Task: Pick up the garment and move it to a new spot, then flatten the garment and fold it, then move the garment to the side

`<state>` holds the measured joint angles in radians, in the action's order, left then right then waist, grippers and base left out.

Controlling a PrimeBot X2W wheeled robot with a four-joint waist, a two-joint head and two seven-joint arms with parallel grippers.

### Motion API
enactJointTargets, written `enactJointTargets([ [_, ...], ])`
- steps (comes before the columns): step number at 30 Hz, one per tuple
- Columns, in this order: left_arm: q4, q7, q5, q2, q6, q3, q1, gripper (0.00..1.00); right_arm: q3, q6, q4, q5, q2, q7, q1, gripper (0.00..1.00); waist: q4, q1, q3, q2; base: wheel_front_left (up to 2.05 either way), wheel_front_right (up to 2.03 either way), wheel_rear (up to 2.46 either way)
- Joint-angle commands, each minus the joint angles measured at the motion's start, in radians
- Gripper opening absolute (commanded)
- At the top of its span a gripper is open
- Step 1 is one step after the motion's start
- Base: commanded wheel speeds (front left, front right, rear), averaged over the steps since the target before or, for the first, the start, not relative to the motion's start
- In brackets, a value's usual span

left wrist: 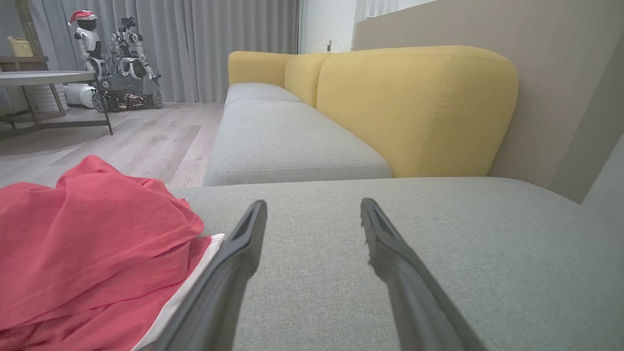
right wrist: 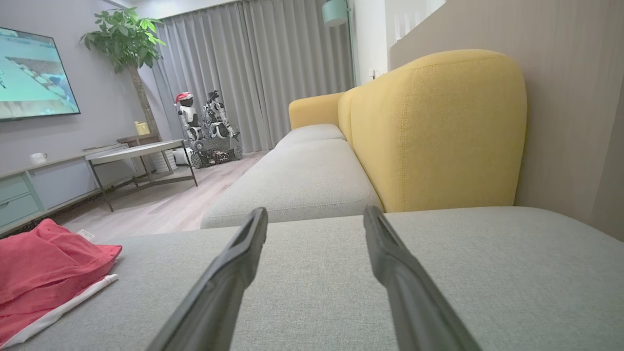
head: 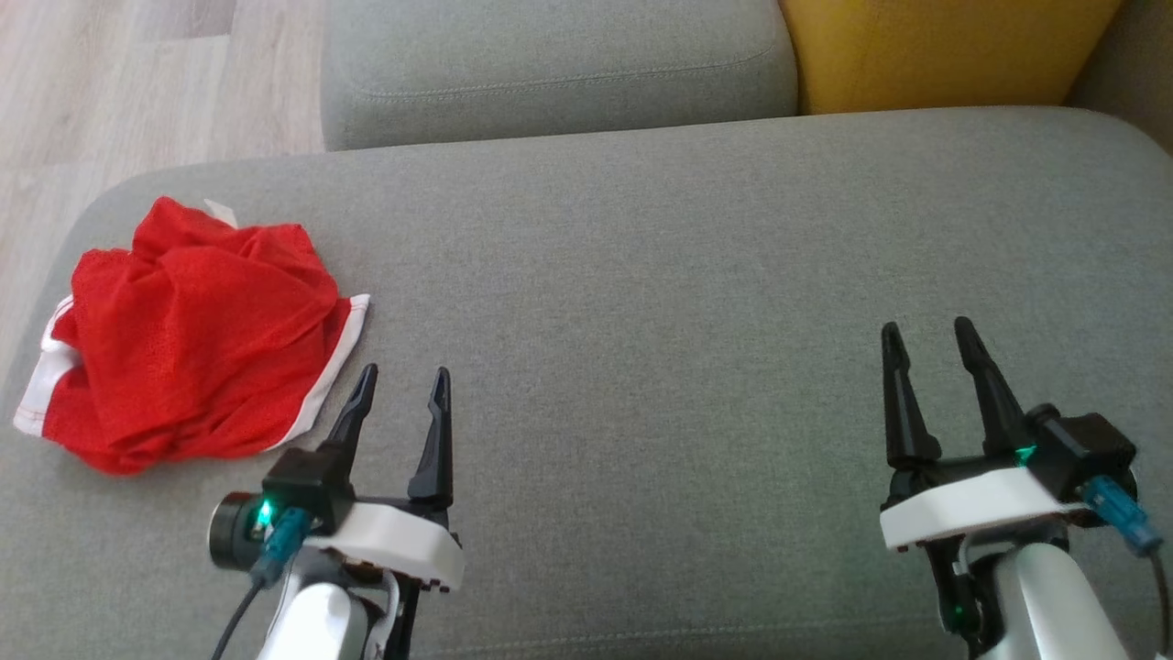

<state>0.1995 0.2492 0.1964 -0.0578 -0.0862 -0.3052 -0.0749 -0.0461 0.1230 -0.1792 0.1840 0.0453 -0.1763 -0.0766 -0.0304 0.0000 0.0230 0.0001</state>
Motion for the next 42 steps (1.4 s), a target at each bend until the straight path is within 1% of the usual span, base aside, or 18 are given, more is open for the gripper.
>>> enactJointTargets([
  [1, -0.028, 0.013, -0.021, 0.002, 0.004, 0.036, -0.038, 1.00, -0.028, 0.008, 0.030, -0.018, 0.005, -0.008, -0.046, 1.00, -0.002, 0.0000, 0.001, -0.0001, 0.00, 0.00, 0.00],
  [11, -0.010, 0.013, -0.022, 0.007, 0.021, 0.051, -0.040, 1.00, -0.032, 0.008, 0.027, -0.010, 0.005, -0.008, -0.046, 1.00, -0.005, 0.0000, 0.004, -0.0001, 0.00, 0.00, 0.00],
  [24, -0.011, 0.013, -0.007, 0.007, 0.009, 0.050, -0.042, 1.00, -0.053, 0.008, 0.025, -0.018, 0.005, -0.008, -0.049, 1.00, 0.020, 0.0000, 0.000, -0.0001, 0.00, 0.00, 0.00],
  [33, -0.016, 0.013, 0.001, 0.007, -0.005, 0.055, -0.039, 1.00, -0.078, 0.008, 0.025, -0.020, 0.005, -0.002, -0.052, 1.00, 0.081, 0.0000, -0.005, -0.0001, 0.00, 0.00, 0.00],
  [42, -0.035, 0.013, -0.002, 0.008, -0.018, 0.071, -0.026, 1.00, -0.109, 0.008, 0.031, -0.018, 0.005, 0.003, -0.043, 1.00, 0.183, 0.0000, -0.009, -0.0001, 0.00, 0.00, 0.00],
])
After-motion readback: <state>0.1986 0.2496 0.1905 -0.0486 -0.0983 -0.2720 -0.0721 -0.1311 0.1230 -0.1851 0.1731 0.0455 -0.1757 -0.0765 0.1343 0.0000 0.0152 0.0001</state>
